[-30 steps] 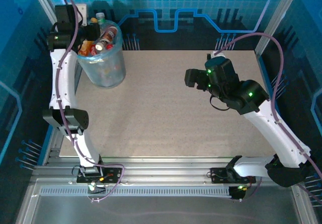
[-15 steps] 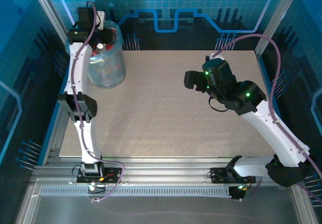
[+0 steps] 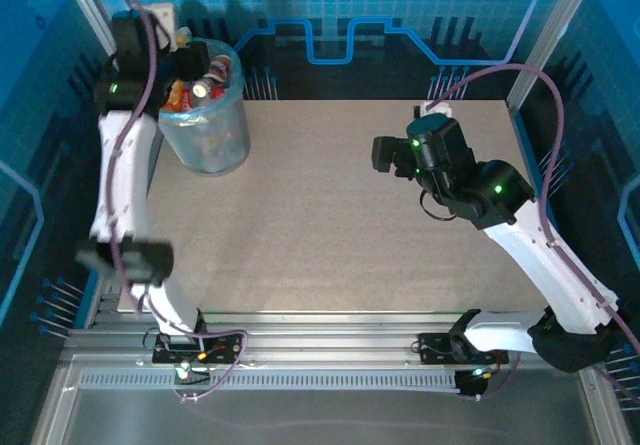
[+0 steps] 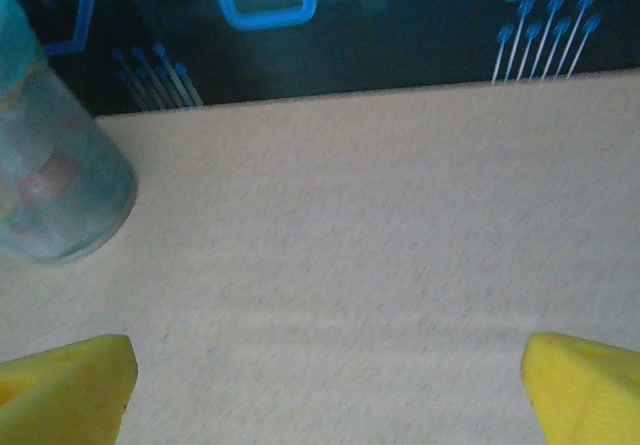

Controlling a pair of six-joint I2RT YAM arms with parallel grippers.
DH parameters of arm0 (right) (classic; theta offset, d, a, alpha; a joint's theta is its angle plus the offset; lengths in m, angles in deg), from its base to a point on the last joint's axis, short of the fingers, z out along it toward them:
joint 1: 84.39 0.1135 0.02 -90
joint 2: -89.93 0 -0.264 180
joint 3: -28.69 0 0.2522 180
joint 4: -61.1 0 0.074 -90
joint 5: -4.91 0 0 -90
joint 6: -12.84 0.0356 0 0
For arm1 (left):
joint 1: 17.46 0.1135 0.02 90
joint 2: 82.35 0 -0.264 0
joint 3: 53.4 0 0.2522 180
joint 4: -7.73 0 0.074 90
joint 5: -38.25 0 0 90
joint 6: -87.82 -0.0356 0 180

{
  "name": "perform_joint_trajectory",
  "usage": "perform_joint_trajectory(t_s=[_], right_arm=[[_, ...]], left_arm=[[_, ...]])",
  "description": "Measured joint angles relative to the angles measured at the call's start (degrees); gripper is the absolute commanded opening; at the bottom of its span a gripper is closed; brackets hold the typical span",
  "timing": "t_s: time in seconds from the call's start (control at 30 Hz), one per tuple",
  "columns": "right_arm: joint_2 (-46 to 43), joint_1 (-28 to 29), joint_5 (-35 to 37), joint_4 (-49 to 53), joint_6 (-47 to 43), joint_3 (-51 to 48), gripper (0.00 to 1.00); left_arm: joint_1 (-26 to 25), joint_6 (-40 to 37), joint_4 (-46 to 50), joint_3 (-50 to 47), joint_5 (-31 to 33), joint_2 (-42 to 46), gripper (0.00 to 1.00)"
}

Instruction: Put the plastic bottles in the bin

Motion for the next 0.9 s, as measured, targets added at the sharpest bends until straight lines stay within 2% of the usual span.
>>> perform_joint_trajectory(t_s=[0.1, 0.17, 0.23, 0.33, 0.47, 0.63, 0.73, 0.9], right_arm=[[-3.23, -6.19, 2.27, -5.79, -3.34, -8.00, 1.00], [-6.45, -12.74, 2.89, -11.98, -5.77, -17.35, 1.00], [-8.94, -18.16, 2.91, -17.29, -7.58, -26.58, 1.00], [-10.19, -24.50, 1.84, -25.05, -10.38, -38.66, 1.00], [-9.46, -27.43, -0.31, -35.89, -16.17, -52.30, 1.00], [-9.31, -28.20, -8.02, -58.53, -24.94, -69.42, 1.00], [-6.60, -30.82, -15.61, -70.60, -28.44, -76.43, 1.00], [0.61, -33.24, -26.95, -83.49, -32.92, -76.65, 1.00]], left_arm=[[-1.75, 2.82, -12.70, -24.37, 0.11, 21.20, 0.68], [-3.26, 4.57, -19.98, -38.14, 0.46, 32.65, 0.68], [-4.04, 6.14, -25.90, -49.88, 1.07, 40.17, 0.68], [-4.50, 7.85, -33.00, -66.42, 3.30, 44.70, 0.69], [-4.63, 7.91, -38.53, -83.43, 8.04, 41.83, 0.71], [-4.66, 5.84, -52.48, -94.60, 12.15, 35.19, 0.74], [-4.28, 5.03, -63.54, -98.16, 11.30, 28.37, 0.76], [-2.21, 3.89, -79.93, -99.16, 5.60, 14.08, 0.78]])
